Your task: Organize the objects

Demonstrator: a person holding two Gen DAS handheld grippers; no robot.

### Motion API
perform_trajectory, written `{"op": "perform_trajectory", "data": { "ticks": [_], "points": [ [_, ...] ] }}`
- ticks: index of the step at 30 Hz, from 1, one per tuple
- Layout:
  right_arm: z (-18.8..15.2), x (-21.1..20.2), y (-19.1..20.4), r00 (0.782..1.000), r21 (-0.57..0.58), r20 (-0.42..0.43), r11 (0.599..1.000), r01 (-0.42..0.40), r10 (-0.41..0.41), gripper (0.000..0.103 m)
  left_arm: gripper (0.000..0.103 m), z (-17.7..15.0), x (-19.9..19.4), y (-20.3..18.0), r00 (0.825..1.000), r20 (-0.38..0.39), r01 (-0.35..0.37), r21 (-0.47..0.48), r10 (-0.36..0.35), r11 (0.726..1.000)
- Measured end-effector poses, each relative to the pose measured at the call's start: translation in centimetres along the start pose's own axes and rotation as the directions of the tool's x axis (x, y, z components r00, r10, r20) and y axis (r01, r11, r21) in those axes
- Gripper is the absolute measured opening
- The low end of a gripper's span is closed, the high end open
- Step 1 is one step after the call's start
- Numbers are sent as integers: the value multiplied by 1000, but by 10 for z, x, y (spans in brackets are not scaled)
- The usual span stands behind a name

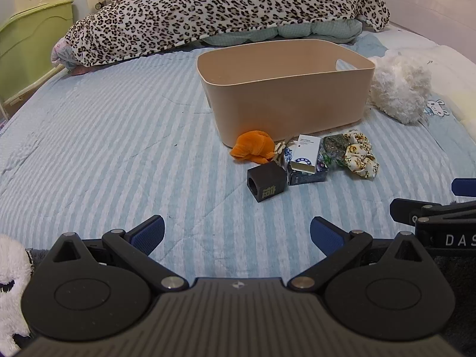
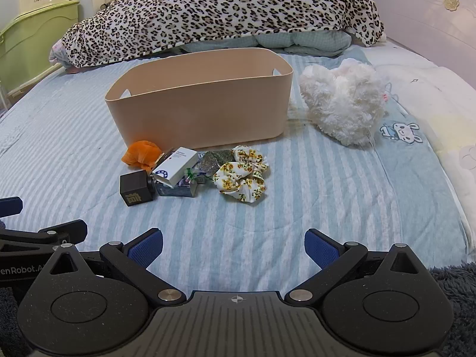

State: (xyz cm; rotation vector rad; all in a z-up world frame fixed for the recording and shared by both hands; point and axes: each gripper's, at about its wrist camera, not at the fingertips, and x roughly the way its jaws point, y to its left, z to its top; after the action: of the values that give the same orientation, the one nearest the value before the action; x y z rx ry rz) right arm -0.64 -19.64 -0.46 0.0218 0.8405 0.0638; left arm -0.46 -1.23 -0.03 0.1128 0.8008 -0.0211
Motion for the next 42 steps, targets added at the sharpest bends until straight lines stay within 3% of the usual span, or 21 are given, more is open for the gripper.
{"op": "perform_trajectory", "data": {
  "ticks": [37,42],
  "points": [
    [2,8,-3,1000,9,-12,1000,11,-11,103,103,1,19,-1,1000,-11,6,22,-6,1000],
    [5,13,-7,1000,22,-8,1000,22,-22,103,103,3,27,-2,999,-18,35,42,-34,999]
  ]
}}
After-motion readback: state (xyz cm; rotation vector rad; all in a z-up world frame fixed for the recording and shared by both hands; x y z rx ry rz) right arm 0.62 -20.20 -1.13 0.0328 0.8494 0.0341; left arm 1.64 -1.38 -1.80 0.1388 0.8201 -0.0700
